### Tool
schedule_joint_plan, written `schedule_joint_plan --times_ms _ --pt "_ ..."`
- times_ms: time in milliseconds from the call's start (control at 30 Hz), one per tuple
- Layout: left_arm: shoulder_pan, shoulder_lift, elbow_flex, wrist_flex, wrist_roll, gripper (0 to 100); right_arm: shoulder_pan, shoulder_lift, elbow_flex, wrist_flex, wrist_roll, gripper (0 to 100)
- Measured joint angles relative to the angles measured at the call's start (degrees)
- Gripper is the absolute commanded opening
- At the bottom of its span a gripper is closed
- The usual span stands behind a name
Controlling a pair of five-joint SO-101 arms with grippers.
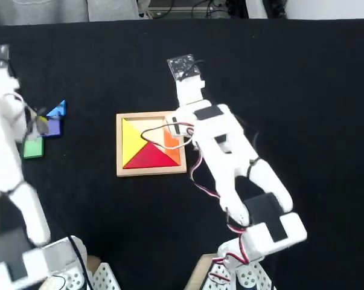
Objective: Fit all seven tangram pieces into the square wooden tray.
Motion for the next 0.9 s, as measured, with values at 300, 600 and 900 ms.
schedule_joint_plan --times_ms 300,600,900 --pt "-0.53 30.95 -33.05 10.29 -12.22 26 0.00 -1.05 1.85 -2.73 0.00 1.1" --pt "0.00 48.62 -42.29 10.55 -12.66 31 0.00 -1.05 1.85 -3.87 1.23 1.1" --pt "0.88 54.33 -42.99 4.57 -12.48 31 0.44 -1.05 1.85 -4.84 3.78 1.1"
